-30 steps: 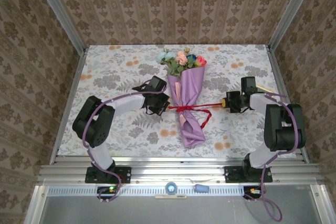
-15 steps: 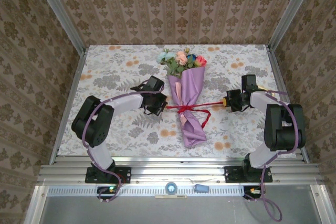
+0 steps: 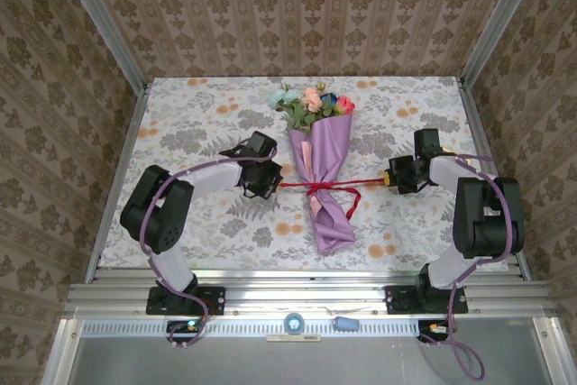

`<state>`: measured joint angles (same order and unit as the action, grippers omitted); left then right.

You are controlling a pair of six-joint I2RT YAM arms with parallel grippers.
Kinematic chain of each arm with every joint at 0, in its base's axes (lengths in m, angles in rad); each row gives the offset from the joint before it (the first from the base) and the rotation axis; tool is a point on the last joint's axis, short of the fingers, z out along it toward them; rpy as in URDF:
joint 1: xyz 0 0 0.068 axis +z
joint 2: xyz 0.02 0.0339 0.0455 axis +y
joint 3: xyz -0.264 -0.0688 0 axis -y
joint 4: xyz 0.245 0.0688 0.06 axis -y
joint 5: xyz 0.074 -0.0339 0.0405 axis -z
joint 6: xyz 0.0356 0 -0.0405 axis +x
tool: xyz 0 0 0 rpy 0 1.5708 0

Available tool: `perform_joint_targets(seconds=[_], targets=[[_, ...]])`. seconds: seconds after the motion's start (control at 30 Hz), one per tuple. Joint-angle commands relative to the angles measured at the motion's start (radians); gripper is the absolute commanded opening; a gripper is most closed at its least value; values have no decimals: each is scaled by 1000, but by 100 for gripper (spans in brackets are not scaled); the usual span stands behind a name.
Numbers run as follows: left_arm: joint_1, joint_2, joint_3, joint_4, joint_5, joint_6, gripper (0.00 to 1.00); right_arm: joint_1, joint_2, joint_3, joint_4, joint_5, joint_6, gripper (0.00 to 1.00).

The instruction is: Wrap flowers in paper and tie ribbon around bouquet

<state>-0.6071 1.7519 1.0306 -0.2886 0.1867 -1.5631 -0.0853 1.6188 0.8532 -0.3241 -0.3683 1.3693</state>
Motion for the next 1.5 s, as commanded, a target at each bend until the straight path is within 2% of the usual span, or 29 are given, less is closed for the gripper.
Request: perform_joint_targets(seconds=[0.0, 1.47], targets=[[18, -43, -20, -29, -28, 30, 0, -11, 3, 21, -47, 70, -24, 0], [136, -89, -68, -33, -23, 82, 0, -26, 3, 39, -83, 94, -72, 0]])
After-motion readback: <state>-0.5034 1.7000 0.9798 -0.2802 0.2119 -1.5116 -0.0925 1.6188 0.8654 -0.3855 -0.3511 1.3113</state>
